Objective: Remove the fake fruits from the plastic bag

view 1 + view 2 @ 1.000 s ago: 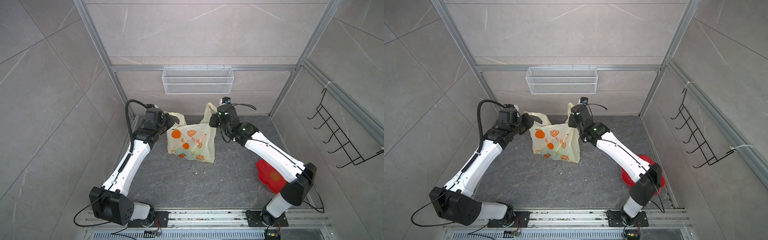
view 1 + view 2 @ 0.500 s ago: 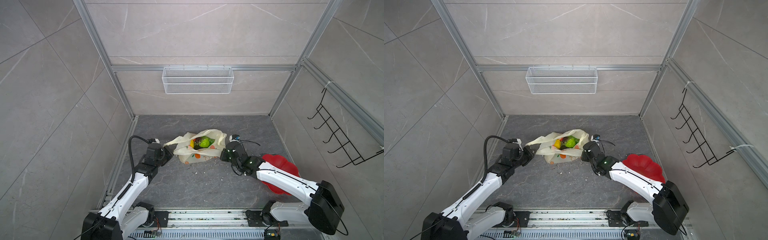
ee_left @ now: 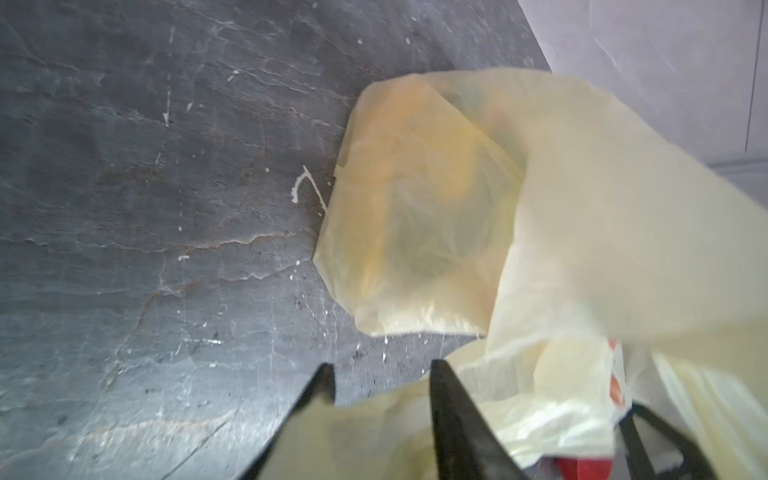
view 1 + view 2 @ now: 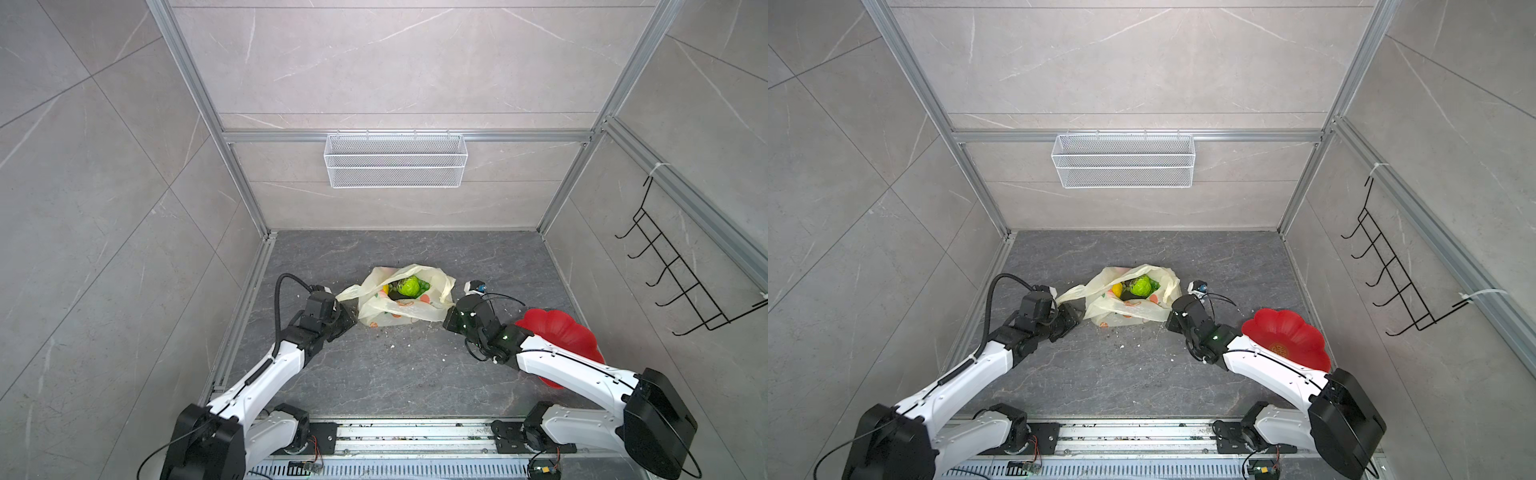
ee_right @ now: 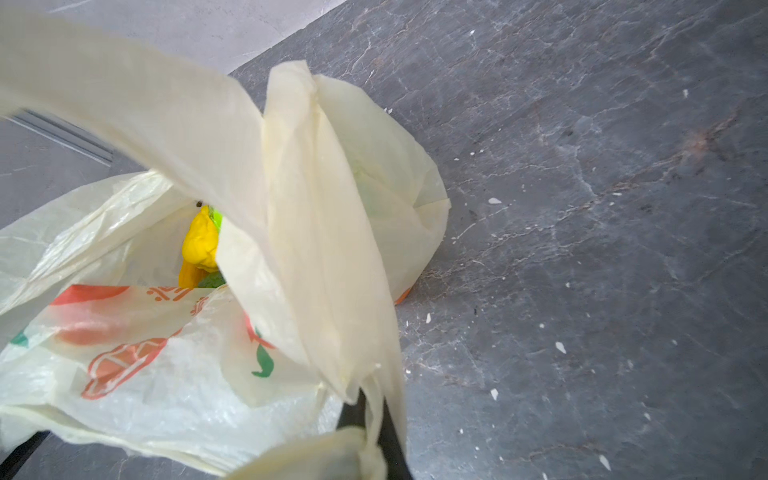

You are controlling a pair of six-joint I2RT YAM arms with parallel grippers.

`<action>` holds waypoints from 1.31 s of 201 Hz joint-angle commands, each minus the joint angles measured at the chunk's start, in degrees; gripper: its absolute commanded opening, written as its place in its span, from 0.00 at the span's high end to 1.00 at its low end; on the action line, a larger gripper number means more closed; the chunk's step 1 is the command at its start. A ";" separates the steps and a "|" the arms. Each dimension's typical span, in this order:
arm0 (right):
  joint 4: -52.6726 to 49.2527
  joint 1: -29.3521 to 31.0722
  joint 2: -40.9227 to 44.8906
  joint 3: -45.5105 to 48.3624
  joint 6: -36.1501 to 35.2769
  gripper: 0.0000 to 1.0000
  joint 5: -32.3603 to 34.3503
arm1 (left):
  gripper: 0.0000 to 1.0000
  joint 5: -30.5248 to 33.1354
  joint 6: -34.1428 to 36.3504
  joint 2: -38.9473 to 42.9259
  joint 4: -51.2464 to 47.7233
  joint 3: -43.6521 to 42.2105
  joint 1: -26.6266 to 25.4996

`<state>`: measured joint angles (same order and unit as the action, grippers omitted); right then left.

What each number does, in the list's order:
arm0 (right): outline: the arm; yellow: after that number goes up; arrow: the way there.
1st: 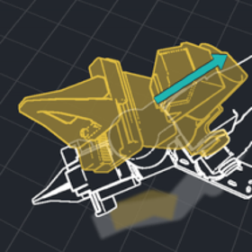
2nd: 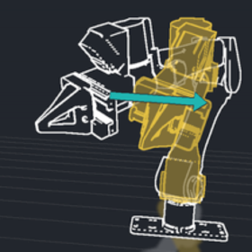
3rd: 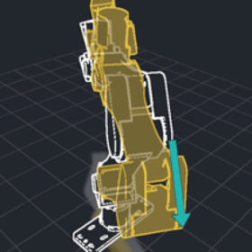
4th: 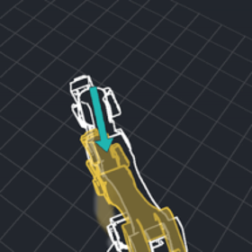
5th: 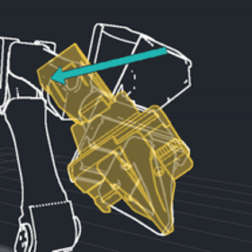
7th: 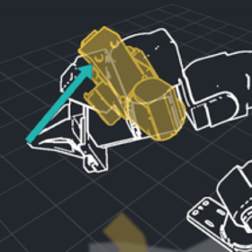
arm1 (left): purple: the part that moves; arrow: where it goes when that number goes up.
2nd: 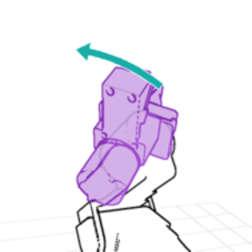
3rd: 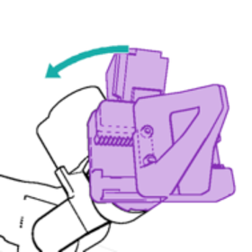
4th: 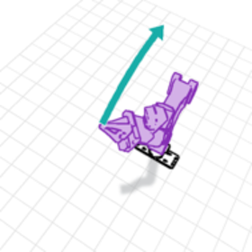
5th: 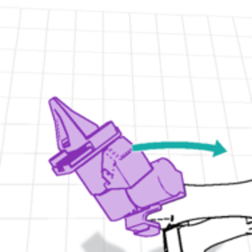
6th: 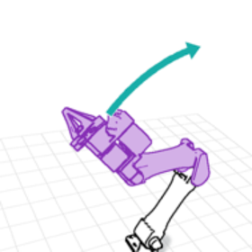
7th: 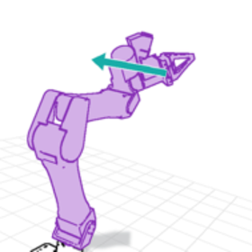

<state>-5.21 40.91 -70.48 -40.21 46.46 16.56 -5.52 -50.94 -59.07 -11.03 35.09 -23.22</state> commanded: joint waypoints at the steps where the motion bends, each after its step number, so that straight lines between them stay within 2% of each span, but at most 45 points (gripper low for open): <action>1: 1.56 0.05 -0.26 -2.13 -1.62 1.00 -2.00 | 0.51 4.63 2.54 6.58 -5.77 0.58 -1.80; 35: 1.52 0.22 -0.69 -3.16 -2.67 1.00 -2.45 | 0.46 12.80 2.60 15.59 -11.65 0.53 -7.59; 73: 1.27 0.47 -1.45 -3.91 -3.21 1.00 -2.67 | 0.44 24.68 1.59 20.29 -18.46 4.70 -16.39; 100: 0.91 0.53 -1.27 -3.92 -3.39 1.00 -2.42 | 0.44 30.61 0.88 19.22 -19.40 9.86 -24.58; 124: 0.13 0.59 -0.64 -3.61 -3.65 1.00 -1.68 | 0.45 31.86 1.55 11.51 -18.87 16.95 -29.83; 147: -0.50 0.77 0.91 -2.80 -3.96 1.00 -0.74 | 0.41 30.44 2.20 1.13 -17.39 22.75 -29.83; 198: -1.26 2.21 3.94 -0.45 -4.14 1.00 0.16 | 0.27 32.32 2.63 -20.86 -19.95 35.96 -28.04; 221: -1.32 3.53 4.26 0.16 -4.70 1.00 1.02 | 0.23 32.32 1.86 -26.82 -22.08 38.76 -26.56; 227: -1.21 3.81 4.48 0.36 -4.87 1.00 1.40 | 0.23 34.15 1.73 -28.05 -23.12 39.57 -26.26; 263: -0.91 4.38 5.41 2.21 -4.59 1.00 2.45 | 0.20 35.56 0.77 -30.23 -23.45 38.73 -23.93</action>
<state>-5.32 44.97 -66.61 -39.66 42.57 16.82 27.03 -49.28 -89.14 -32.34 72.77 -48.73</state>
